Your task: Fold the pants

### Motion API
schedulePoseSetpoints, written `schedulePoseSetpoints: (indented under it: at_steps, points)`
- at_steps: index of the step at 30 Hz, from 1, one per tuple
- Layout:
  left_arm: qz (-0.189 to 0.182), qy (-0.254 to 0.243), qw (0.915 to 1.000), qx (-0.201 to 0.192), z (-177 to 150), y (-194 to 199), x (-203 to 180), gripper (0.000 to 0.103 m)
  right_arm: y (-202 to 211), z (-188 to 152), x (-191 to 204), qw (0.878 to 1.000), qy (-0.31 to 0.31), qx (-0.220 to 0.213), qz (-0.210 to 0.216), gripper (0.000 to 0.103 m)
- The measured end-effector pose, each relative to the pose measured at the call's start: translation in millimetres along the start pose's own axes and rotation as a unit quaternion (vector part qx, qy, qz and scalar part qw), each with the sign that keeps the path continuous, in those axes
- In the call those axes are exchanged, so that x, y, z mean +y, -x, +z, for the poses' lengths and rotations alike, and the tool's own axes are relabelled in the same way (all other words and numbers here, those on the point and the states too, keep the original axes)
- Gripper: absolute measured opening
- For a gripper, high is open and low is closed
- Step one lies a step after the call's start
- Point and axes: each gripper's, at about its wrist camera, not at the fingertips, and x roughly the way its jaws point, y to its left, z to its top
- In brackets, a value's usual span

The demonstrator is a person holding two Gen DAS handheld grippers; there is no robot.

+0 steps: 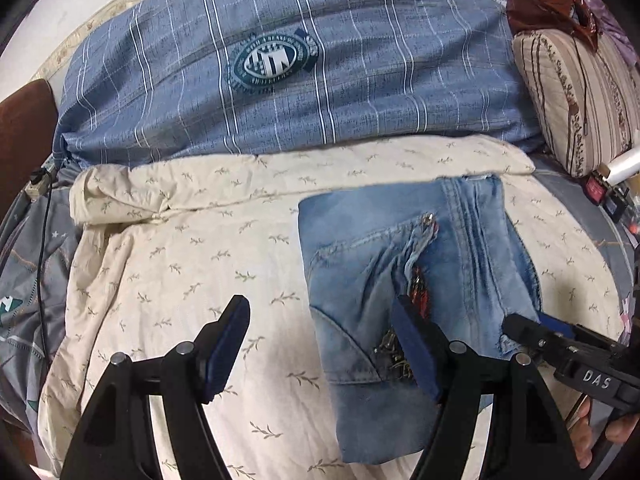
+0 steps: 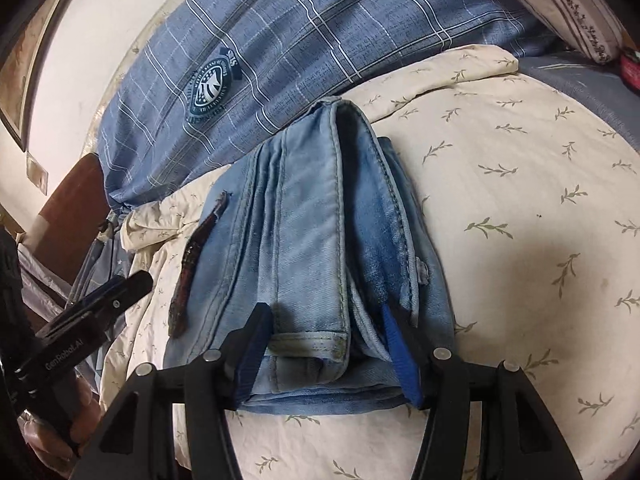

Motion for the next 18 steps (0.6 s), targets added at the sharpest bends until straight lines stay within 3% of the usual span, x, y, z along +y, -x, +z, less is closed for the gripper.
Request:
schedulePoseSetpoints:
  at_steps: [5, 12, 15, 18]
  points:
    - [0.0, 0.004, 0.9997, 0.026, -10.6, -19.7, -3.1, 0.075, -4.6, 1.8, -4.5, 1.0, -0.003, 0.009, 0.005, 0.065]
    - [0.018, -0.011, 0.9993, 0.031, -13.1, -26.2, -11.1, 0.088, -7.1, 5.2, -9.2, 0.999, -0.014, 0.019, 0.026, 0.07]
    - [0.026, 0.013, 0.9988, 0.038, -14.3, -29.3, -5.3, 0.101, -6.9, 5.7, -12.4, 0.999, -0.024, 0.022, 0.035, 0.07]
    - [0.002, 0.05, 0.9968, 0.063, -15.6, -33.7, 5.4, 0.103, -6.4, 7.2, -17.2, 0.998, -0.037, 0.027, 0.049, 0.07]
